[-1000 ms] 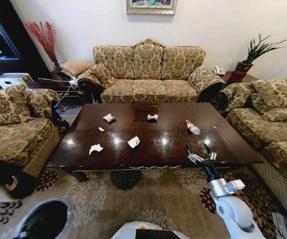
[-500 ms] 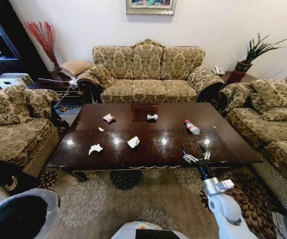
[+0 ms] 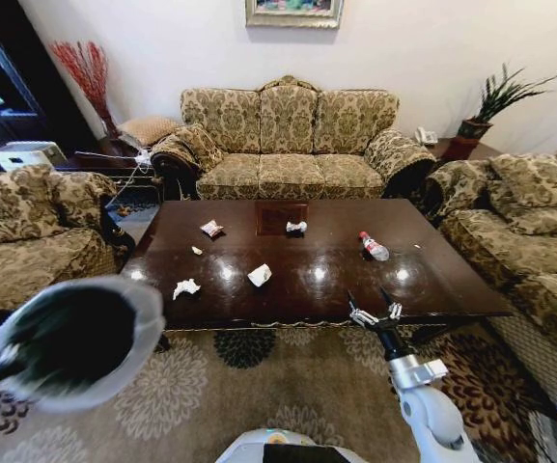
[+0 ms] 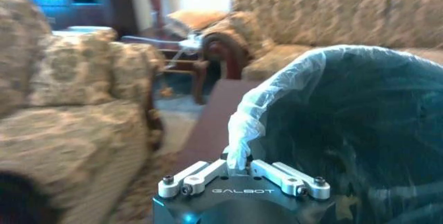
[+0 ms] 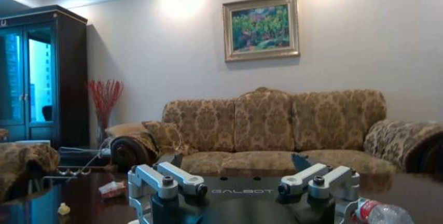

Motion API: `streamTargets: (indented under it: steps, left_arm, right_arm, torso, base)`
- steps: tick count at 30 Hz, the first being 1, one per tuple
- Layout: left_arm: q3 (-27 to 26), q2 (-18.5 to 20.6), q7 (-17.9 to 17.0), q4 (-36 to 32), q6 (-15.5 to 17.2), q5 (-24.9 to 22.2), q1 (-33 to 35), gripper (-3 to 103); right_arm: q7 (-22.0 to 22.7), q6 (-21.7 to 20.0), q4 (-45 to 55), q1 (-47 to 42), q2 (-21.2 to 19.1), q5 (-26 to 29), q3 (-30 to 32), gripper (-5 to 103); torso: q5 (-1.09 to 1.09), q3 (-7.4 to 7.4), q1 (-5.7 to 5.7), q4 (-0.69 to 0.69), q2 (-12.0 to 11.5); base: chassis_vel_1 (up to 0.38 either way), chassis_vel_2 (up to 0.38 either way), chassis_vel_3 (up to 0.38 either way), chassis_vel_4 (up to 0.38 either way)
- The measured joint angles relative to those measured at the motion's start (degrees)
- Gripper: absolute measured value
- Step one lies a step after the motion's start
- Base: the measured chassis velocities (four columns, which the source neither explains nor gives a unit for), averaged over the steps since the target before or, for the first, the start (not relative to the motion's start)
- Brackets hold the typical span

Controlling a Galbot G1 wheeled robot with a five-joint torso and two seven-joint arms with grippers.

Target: Move to the front of the table and place the trash on the table into the trash bin.

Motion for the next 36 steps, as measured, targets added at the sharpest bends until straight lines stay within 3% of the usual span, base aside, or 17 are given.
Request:
streamTargets:
  steps: [9,17,22,32,35,36]
  left_arm:
    - [11.32,9.33,-3.69,4.08,1.57,-0.74,-16.33,0]
    - [17.9,15.7,-4.48,12.24,1.57,-0.21,-23.18,0]
    - [21.2,17.03,-5.07,15.67,-1.29,3.1,-26.43,0]
    - [23.07,17.3,-4.93,16.78,-2.83,5.42,-27.17,0]
    - [23.04,17.15,-4.83,16.67,-3.06,5.53,-26.77,0]
    - [22.88,16.96,-4.89,16.4,-3.37,5.56,-26.55,0]
  right_arm:
    - [1.51,3.07,2.52,-3.02,1.67,-4.89,-0.69,100]
    - [2.52,3.37,2.89,-1.54,2.34,-8.24,-1.93,100]
    - [6.77,2.7,1.93,0.08,3.01,-12.96,-4.8,100]
    - [7.19,1.72,0.92,1.04,2.98,-13.91,-7.33,100]
    - [7.31,1.41,0.9,1.07,2.73,-13.59,-7.91,100]
    - [7.91,0.24,0.71,1.38,2.03,-12.13,-9.02,100]
  torso:
    - [0.02,0.0,0.0,0.0,0.0]
    - [0.0,0.01,0.01,0.0,0.0]
    - [0.02,0.0,0.01,0.0,0.0]
    - [-0.04,-0.01,0.0,0.0,0.0]
    - [0.08,-0.02,-0.02,0.02,0.0]
    - [0.0,0.0,0.0,0.01,-0.01]
  base:
    - [0.0,0.0,0.0,0.0]
    - [0.023,0.02,-0.028,-0.017]
    - [0.125,0.122,-0.139,-0.129]
    - [0.269,0.258,-0.26,-0.265]
    - [0.345,0.351,-0.322,-0.338]
    - [0.31,0.298,-0.335,-0.297]
